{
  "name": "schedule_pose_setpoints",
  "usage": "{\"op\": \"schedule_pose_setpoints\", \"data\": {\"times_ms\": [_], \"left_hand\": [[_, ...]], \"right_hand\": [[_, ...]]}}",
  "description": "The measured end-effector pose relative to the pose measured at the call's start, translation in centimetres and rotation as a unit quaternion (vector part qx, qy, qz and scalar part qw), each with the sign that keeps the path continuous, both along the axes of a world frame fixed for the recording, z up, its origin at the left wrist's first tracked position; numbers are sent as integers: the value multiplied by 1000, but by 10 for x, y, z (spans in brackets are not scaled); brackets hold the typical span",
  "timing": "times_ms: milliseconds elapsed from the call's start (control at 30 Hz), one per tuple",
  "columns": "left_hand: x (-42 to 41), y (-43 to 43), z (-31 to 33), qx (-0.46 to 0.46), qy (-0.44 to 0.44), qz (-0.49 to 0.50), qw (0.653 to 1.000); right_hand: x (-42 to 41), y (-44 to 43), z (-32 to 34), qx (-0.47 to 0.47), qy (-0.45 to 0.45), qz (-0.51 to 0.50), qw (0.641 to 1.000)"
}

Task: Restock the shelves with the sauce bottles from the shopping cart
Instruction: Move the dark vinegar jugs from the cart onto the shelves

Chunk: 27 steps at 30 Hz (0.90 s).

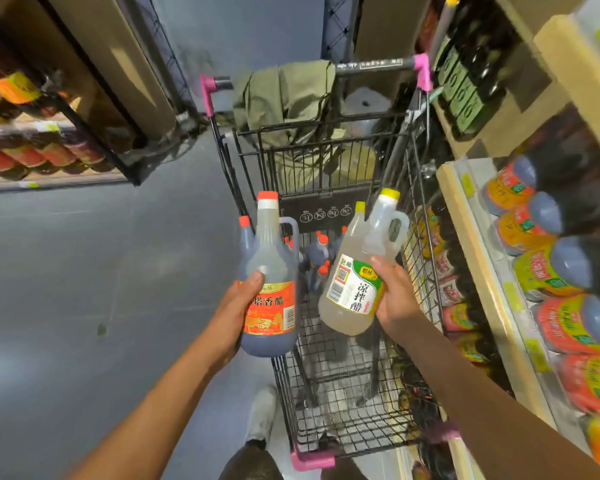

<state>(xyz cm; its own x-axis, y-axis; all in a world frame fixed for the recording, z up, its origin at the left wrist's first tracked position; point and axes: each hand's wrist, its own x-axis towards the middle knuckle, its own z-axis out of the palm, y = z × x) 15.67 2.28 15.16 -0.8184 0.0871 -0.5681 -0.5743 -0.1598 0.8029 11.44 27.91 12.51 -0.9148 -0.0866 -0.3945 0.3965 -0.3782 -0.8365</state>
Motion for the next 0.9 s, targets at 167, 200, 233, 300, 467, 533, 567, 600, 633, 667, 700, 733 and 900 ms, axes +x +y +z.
{"op": "schedule_pose_setpoints", "data": {"times_ms": [167,200,233,300,467,533,567,600,633,667,700,733,900], "left_hand": [[-4,-18,26,34,44,-57,997],[-4,-21,30,37,53,-71,995],[-4,-23,34,40,62,-87,993],[-1,-27,40,53,71,-112,990],[13,-24,57,59,89,-175,979],[22,-17,61,67,95,-191,975],[27,-12,63,73,96,-200,972],[32,-7,66,76,94,-209,970],[38,-1,69,76,94,-215,969],[45,6,72,79,95,-223,967],[51,14,74,87,95,-231,964],[59,21,77,94,91,-239,962],[98,61,86,118,70,-291,947]], "right_hand": [[29,-21,36,-12,9,-42,999],[36,-25,40,-9,13,-55,998],[45,-27,43,-4,18,-69,997],[61,-33,49,0,29,-96,995],[101,-41,67,18,35,-185,982],[120,-38,76,35,38,-207,977],[130,-36,80,41,36,-217,975],[141,-32,84,46,33,-228,972],[152,-28,87,46,26,-242,969],[164,-24,90,45,23,-255,966],[175,-20,93,44,20,-271,961],[188,-16,96,44,18,-286,957],[260,1,112,82,25,-364,928]]}}
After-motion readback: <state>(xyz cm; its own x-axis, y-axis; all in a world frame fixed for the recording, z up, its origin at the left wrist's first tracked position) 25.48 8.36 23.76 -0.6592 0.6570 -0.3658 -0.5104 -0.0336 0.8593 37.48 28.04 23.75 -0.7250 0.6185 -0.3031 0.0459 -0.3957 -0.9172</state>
